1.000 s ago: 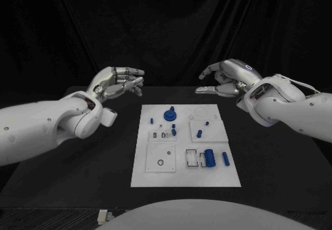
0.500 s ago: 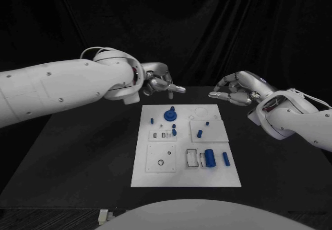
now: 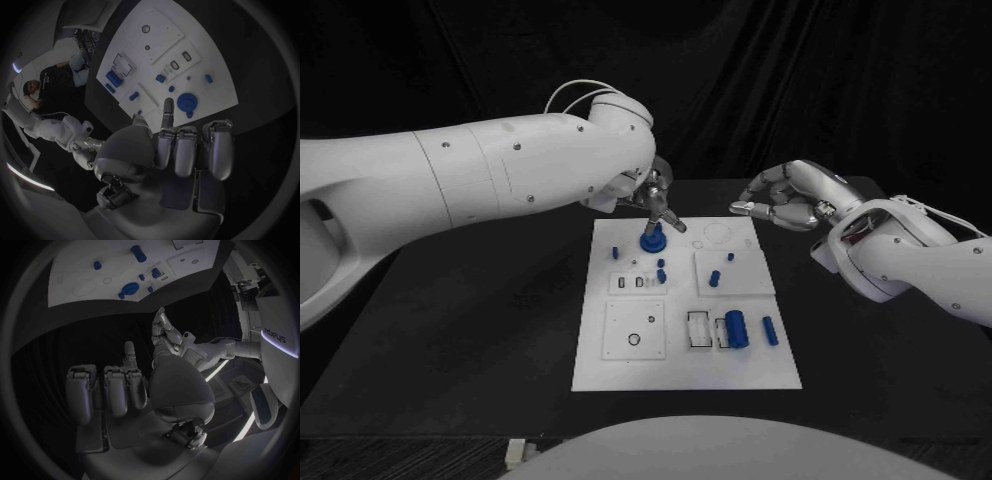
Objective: Assemble the parts on the task board
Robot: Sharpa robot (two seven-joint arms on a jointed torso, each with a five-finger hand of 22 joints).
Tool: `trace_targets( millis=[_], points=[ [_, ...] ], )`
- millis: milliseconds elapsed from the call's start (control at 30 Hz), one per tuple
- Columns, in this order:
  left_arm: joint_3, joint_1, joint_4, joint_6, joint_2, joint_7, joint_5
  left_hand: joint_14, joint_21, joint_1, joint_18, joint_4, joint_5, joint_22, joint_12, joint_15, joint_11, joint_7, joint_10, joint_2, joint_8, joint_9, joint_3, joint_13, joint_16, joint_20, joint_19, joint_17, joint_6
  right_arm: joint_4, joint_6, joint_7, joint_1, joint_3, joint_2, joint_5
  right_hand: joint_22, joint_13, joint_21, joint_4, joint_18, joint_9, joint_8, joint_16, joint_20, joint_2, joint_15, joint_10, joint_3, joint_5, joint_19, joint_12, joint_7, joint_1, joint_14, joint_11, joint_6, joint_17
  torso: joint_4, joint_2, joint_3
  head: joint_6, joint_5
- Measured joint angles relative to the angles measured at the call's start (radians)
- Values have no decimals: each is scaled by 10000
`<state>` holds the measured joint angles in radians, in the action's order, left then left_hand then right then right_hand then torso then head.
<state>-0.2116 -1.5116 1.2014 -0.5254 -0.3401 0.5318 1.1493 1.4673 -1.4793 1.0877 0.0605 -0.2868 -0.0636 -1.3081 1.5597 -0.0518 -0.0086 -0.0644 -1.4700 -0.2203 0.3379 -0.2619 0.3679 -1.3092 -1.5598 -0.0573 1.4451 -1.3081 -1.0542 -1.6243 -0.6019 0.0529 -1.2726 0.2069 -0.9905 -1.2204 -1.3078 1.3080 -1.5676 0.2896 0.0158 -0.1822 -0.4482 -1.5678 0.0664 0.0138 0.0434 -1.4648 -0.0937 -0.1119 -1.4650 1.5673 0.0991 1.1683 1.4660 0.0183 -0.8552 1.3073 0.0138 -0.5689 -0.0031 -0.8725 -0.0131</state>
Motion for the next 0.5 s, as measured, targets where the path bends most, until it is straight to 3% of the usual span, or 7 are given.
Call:
trace_targets(
  millis=[67,233,267,300,400,500],
  points=[
    [-6,134,-158,-131,71,190,45,0,-215,-95,-158,-17,40,0,78,0,34,-55,35,-96,-352,95,-18,5,-83,-16,157,0,-55,-16,18,-28,9,0,-24,8,0,0,0,0,0,0,0,0,0,0,0,0,0,0,0,0,-1,0,0,0,-1,0,3,-9,-5,0,-21],
    [-11,459,-389,-166,116,416,112,0,-226,-104,-158,-29,40,1,79,0,34,-55,35,-104,-424,127,-30,5,-84,-16,157,0,-54,-54,71,-91,24,2,-68,20,1,-1,0,0,0,-2,0,0,0,16,0,0,0,-32,0,0,-1,16,0,0,-2,0,33,-12,-14,0,-75],
    [-8,555,-432,-121,110,441,122,-1,-275,76,-158,139,-458,1,86,0,34,2,35,-112,-453,147,-237,2,-84,-16,157,1,-301,-67,84,-104,24,2,-72,22,1,-1,75,-28,0,-16,0,0,0,97,0,0,28,-610,0,0,33,327,0,0,33,0,40,-13,-18,0,-82],
    [-8,633,-463,-78,102,454,129,-1,-288,140,-158,179,-636,1,86,0,34,21,35,-103,-497,164,-297,2,-84,-16,157,1,-385,-75,93,-113,25,2,-73,23,1,-1,92,-28,-1,-18,0,0,0,114,0,0,29,-792,0,0,32,416,0,0,32,0,45,-14,-20,0,-89],
    [-11,887,-521,85,79,491,151,-1,-289,190,-157,219,-732,2,86,1,34,35,36,-130,-504,165,-337,0,-84,-16,157,1,-406,-88,124,-139,29,2,-70,26,2,-2,92,-28,0,-18,0,0,0,105,0,0,28,-992,0,0,32,529,0,-1,33,0,52,-26,-34,0,-106],
    [-16,1062,-531,251,79,509,159,-6,-289,336,-156,197,-833,2,87,-4,14,131,58,-92,-504,159,-468,-2,-84,-16,157,1,-806,-89,154,-162,40,0,-55,30,2,-2,129,-28,0,-18,0,0,0,126,0,-35,28,-1187,0,0,33,636,0,34,32,0,53,-33,-41,0,-112]
  ],
)
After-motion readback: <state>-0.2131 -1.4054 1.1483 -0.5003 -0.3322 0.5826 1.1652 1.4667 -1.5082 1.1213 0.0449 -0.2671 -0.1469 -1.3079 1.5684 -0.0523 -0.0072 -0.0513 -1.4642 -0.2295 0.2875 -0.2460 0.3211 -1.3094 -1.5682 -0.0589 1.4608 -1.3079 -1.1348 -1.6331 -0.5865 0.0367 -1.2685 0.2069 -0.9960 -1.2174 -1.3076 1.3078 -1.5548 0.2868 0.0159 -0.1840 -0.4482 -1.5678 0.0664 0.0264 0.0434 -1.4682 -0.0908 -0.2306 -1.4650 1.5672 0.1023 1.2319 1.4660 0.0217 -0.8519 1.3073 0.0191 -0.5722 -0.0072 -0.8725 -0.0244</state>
